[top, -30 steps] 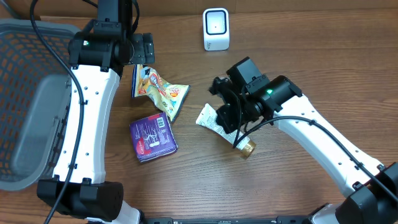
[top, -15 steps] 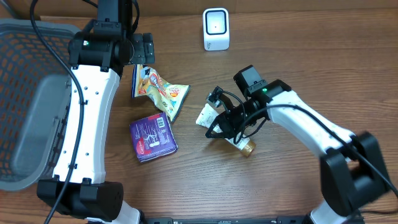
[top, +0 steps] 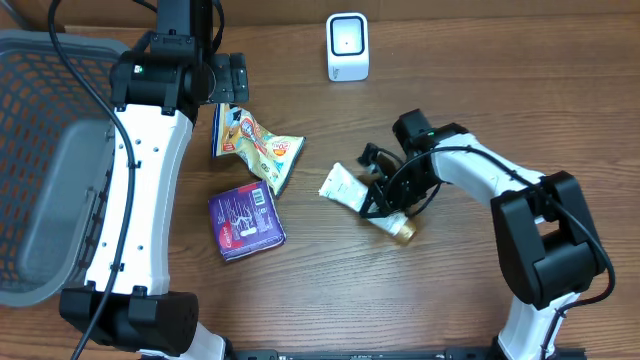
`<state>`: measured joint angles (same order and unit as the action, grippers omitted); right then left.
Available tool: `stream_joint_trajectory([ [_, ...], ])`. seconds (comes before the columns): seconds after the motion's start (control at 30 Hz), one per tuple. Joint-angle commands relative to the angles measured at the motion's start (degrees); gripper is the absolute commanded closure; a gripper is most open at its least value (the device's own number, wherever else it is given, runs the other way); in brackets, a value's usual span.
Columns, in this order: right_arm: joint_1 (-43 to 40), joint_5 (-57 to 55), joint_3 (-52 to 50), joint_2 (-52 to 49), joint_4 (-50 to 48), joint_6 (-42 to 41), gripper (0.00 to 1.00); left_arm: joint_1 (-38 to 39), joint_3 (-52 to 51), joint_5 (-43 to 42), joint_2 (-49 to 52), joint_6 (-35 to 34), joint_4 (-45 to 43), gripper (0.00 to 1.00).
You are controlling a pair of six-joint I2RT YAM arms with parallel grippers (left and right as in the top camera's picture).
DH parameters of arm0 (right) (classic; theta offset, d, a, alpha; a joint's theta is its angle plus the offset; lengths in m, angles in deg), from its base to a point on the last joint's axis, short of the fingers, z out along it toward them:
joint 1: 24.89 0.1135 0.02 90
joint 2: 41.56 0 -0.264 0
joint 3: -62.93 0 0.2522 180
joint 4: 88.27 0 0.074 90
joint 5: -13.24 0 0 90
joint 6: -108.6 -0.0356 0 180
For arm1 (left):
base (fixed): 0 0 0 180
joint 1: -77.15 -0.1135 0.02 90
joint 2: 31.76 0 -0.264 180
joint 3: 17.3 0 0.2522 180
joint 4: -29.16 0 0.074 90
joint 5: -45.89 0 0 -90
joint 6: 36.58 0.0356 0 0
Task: Scan the item barcode
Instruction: 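Lay the tube down on the table and open the right gripper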
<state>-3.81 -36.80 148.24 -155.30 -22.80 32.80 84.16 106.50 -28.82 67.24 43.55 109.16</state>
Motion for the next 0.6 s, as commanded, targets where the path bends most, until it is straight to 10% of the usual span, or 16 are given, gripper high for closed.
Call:
stream_joint_trajectory([
  [0.0,-2.08,-8.39,0.24,-0.22,-0.26,0.44,0.96,-0.26,1.07,0.76,-0.5,1.07,-0.04,0.0],
  [0.57,-2.08,-0.9,7.63,-1.42,6.25,1.07,0.96,-0.26,1.07,0.76,-0.5,1.07,-0.04,0.0],
])
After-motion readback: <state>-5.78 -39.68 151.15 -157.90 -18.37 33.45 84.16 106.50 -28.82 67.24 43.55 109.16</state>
